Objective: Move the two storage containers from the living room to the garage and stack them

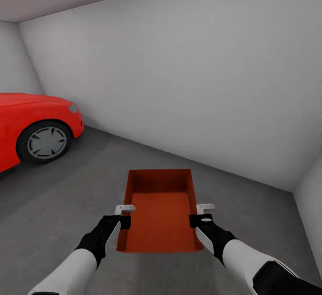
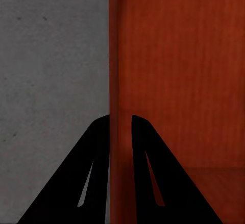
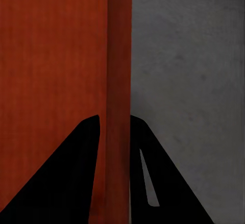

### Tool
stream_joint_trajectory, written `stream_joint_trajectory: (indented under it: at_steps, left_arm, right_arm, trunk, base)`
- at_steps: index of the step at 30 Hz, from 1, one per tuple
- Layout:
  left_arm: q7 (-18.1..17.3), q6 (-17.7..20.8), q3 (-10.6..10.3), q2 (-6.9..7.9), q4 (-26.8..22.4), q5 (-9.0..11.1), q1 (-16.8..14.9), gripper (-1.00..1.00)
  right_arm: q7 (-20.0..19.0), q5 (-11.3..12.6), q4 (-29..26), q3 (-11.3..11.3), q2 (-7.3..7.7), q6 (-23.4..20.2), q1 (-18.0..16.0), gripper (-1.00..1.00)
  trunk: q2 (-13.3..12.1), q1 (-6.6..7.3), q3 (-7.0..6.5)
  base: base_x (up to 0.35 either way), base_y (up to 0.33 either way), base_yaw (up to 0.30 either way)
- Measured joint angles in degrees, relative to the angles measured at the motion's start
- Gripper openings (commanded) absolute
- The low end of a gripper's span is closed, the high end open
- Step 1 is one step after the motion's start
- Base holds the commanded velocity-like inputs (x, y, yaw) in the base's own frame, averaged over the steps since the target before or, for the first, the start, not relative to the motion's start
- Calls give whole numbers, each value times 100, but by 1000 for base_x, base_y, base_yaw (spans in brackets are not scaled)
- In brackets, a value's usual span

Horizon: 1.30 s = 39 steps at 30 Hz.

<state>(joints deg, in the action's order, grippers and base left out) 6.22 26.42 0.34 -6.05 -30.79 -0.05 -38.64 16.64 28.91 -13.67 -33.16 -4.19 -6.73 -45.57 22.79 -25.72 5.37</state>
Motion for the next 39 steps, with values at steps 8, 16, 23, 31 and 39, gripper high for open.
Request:
stream_joint_trajectory:
  at_steps: [8,16,23,31,39]
  left_arm:
    - [1,0,0,-1,1,-1,0,-100]
    - [1,-1,-1,0,1,0,0,-100]
    - [1,0,0,0,2,-1,0,-100]
    - [3,-2,-1,-1,4,2,0,-100]
    - [3,-7,-1,0,9,5,0,-100]
  right_arm:
    - [0,0,0,0,0,0,0,-100]
    - [0,0,0,0,0,0,0,-100]
    - [0,1,2,-1,0,0,0,-100]
    - [1,-1,1,0,-1,0,0,-100]
    - [1,-2,3,-1,-1,0,0,-100]
  trunk:
    - [0,0,0]
    - [0,0,0]
    - [0,0,0]
    - [0,0,0]
    - [0,0,0]
  base:
    - [312,145,-285]
    - [312,149,-284]
    - [312,149,-284]
    - [312,149,-284]
    - [312,149,-285]
